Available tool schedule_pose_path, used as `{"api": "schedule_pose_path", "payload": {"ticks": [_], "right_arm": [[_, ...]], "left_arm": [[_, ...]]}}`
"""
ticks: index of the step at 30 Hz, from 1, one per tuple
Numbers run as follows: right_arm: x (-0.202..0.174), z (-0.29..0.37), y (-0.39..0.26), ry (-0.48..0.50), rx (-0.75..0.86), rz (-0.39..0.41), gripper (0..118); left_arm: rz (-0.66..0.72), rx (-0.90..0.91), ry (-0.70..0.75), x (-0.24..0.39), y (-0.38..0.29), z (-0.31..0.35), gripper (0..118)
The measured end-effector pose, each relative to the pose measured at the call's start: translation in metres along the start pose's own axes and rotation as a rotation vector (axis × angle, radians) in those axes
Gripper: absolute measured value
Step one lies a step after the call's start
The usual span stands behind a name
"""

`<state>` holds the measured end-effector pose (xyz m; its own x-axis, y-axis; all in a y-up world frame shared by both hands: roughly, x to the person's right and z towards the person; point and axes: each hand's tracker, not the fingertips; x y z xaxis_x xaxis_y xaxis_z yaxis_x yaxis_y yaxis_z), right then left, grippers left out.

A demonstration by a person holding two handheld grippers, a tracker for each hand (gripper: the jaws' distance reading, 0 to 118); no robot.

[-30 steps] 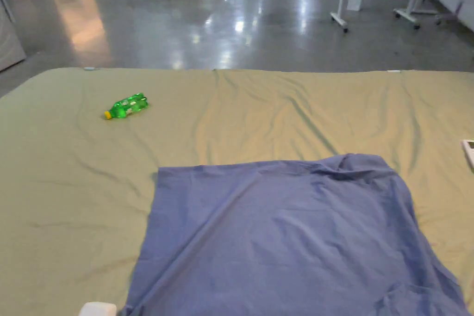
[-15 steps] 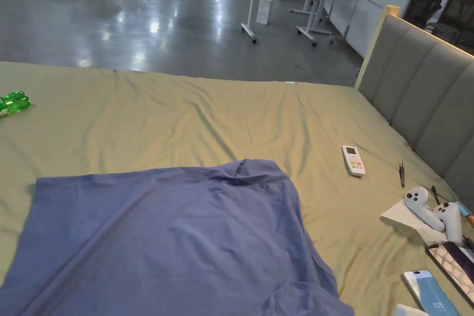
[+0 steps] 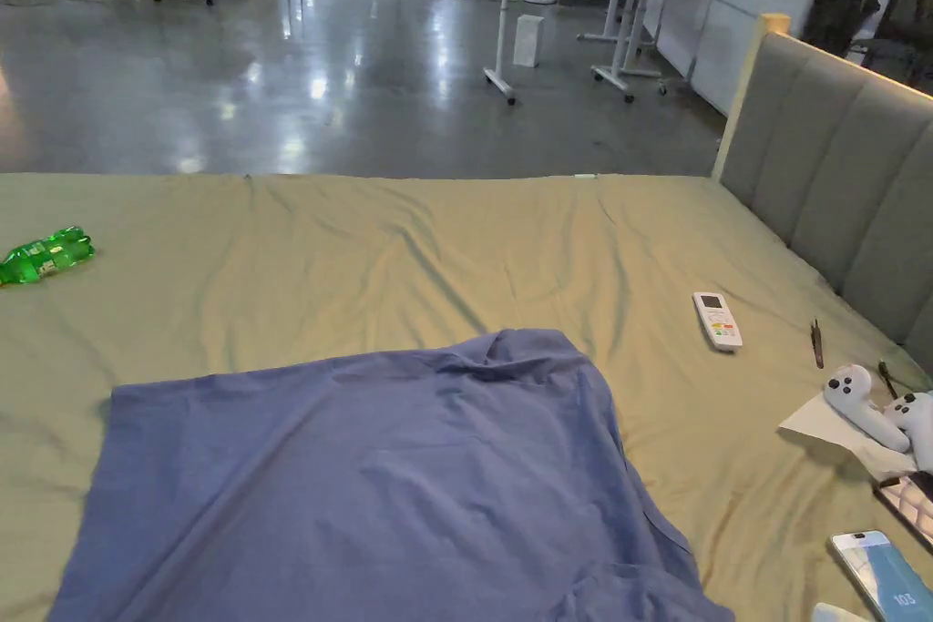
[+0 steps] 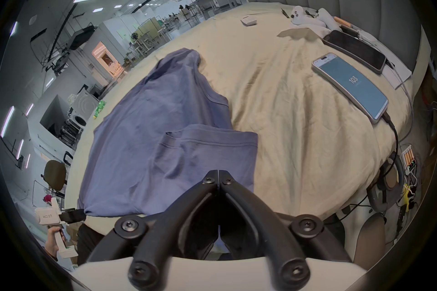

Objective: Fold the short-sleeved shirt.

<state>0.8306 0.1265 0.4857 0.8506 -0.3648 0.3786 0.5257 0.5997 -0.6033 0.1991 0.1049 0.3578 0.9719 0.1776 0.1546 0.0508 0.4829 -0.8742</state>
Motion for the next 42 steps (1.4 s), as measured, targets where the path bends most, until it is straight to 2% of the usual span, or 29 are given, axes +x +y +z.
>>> {"api": "schedule_pose_path", "payload": {"ticks": [2, 5, 6, 7, 8, 9, 11, 12, 14, 15, 17, 20, 23, 26, 30, 34, 38, 42], "right_arm": [[-0.005, 0.004, 0.000, -0.009, 0.009, 0.030, 0], [-0.005, 0.002, -0.002, -0.079, 0.012, 0.085, 2], [-0.006, 0.001, -0.003, -0.113, 0.011, 0.093, 17], [-0.005, 0.000, -0.004, -0.120, 0.004, 0.086, 58], [0.000, -0.005, -0.002, -0.116, -0.020, 0.065, 80], [0.003, -0.010, -0.003, -0.083, -0.068, 0.025, 82], [0.005, -0.014, -0.004, -0.006, -0.080, -0.039, 72], [0.004, -0.014, -0.004, -0.002, -0.090, -0.064, 66], [0.000, -0.022, -0.003, -0.027, -0.114, -0.052, 27], [-0.003, -0.025, -0.005, -0.053, -0.122, -0.022, 16], [-0.014, -0.025, -0.004, -0.057, -0.131, 0.000, 11], [-0.020, -0.021, 0.002, -0.065, -0.121, 0.060, 10], [-0.024, -0.007, 0.012, -0.055, -0.080, 0.067, 10], [-0.034, 0.011, 0.031, -0.006, 0.003, 0.059, 10], [-0.055, 0.008, 0.076, 0.015, 0.092, 0.108, 10], [-0.076, -0.032, 0.137, 0.036, 0.103, 0.081, 10], [-0.098, -0.088, 0.183, 0.001, 0.045, 0.066, 10], [-0.115, -0.156, 0.198, -0.086, -0.038, 0.160, 10]], "left_arm": [[0.004, 0.001, 0.001, 0.001, 0.000, -0.001, 8], [-0.011, 0.000, 0.012, 0.008, 0.001, -0.003, 8], [-0.015, 0.000, 0.014, 0.008, 0.001, -0.003, 8], [-0.018, 0.000, 0.016, 0.010, 0.001, 0.000, 8], [-0.018, 0.000, 0.016, 0.011, 0.000, 0.001, 8], [-0.016, 0.000, 0.014, 0.011, 0.000, 0.001, 8], [-0.009, -0.001, 0.009, 0.009, 0.001, -0.001, 8], [-0.006, -0.001, 0.008, 0.007, 0.001, -0.002, 8], [-0.005, 0.001, 0.008, 0.008, 0.001, -0.002, 8], [-0.009, 0.001, 0.010, 0.010, 0.001, 0.000, 8], [-0.015, 0.001, 0.014, 0.013, 0.002, 0.002, 8], [-0.032, 0.012, 0.010, 0.019, 0.005, 0.016, 8], [-0.017, 0.088, -0.025, 0.020, 0.009, 0.030, 8], [0.016, 0.167, -0.055, 0.016, 0.026, 0.046, 8], [0.044, 0.225, -0.096, 0.012, 0.069, 0.058, 8], [0.027, 0.237, -0.047, 0.003, 0.124, 0.037, 8], [0.060, 0.205, -0.035, -0.002, 0.177, -0.006, 8], [0.061, 0.124, 0.010, 0.007, 0.211, -0.057, 8]]}}
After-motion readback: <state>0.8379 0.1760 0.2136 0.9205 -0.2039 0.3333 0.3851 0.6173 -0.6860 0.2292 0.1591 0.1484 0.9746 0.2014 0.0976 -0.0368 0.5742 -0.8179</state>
